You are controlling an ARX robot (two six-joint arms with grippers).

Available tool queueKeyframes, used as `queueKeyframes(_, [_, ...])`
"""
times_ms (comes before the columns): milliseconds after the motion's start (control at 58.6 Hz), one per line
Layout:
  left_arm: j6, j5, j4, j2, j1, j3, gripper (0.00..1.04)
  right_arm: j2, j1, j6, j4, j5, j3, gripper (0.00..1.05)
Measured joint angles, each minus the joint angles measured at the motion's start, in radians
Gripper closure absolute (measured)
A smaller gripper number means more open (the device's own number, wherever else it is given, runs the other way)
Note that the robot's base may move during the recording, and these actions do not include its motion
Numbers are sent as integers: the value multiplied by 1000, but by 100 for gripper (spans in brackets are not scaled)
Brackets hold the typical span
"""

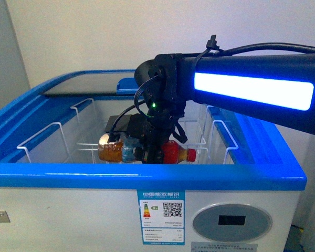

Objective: Put drink in fridge

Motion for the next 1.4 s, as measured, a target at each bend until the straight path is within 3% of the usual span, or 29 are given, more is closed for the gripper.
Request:
queueKeyframes(290, [0,0,0,0,0,0,42,86,14,5,45,2,0,67])
queueKeyframes(426, [0,0,0,0,0,0,17,137,23,15,70,10,0,67])
queueKeyframes(477, [0,0,0,0,0,0,7,145,26,19,75,6,0,54])
queueKeyframes(563, [0,0,0,0,0,0,9,145,26,24,76,-1,0,45])
queueKeyframes(580, [0,0,0,0,0,0,9,142,26,27,77,-10,1,37])
queueKeyframes(648, [0,0,0,0,0,0,8,120,26,39,83,-13,8,25])
queueKeyframes(665, [0,0,0,0,0,0,8,110,26,43,83,-15,9,16])
queueKeyframes(733, [0,0,0,0,0,0,8,42,22,64,136,-43,-56,6])
queueKeyframes(972, [0,0,0,0,0,0,8,-407,-18,235,349,-201,-541,7])
queueKeyframes(1159, [0,0,0,0,0,0,8,-552,-72,323,457,-199,-705,7])
queueKeyframes(1296, [0,0,0,0,0,0,8,-664,-135,446,588,-151,-838,7])
queueKeyframes(1398, [0,0,0,0,0,0,8,-851,-217,688,780,65,-1030,7])
